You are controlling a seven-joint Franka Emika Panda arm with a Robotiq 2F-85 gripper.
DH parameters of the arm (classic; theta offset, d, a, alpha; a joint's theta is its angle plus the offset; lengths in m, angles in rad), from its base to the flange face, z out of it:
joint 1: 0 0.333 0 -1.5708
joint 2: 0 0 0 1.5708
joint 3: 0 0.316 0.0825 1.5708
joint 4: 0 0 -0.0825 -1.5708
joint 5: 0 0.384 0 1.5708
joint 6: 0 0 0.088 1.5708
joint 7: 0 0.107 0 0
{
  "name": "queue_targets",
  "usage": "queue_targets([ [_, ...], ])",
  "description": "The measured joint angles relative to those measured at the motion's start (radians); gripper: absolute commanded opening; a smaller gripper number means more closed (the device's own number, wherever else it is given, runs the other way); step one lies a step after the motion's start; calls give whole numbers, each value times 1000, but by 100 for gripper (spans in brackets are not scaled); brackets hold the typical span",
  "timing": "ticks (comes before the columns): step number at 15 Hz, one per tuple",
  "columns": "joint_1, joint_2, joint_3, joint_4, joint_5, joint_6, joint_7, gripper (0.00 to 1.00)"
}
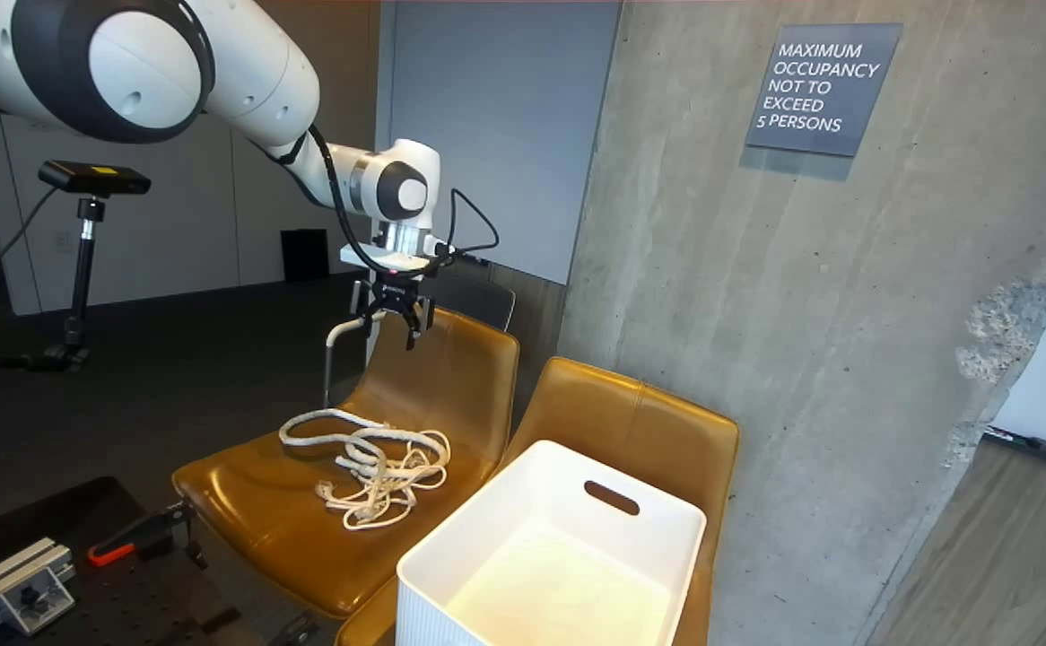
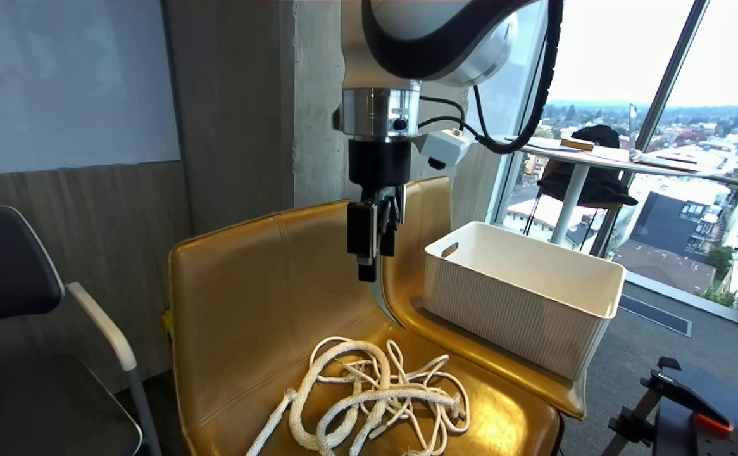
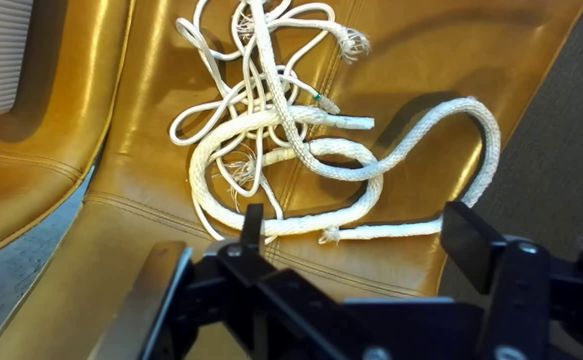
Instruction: Put the pieces of rope into the white object, then take them out
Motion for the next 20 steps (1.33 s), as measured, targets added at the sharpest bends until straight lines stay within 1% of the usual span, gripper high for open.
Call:
queue_targets([
  [20, -1, -11, 4, -18, 0, 2, 0, 93],
])
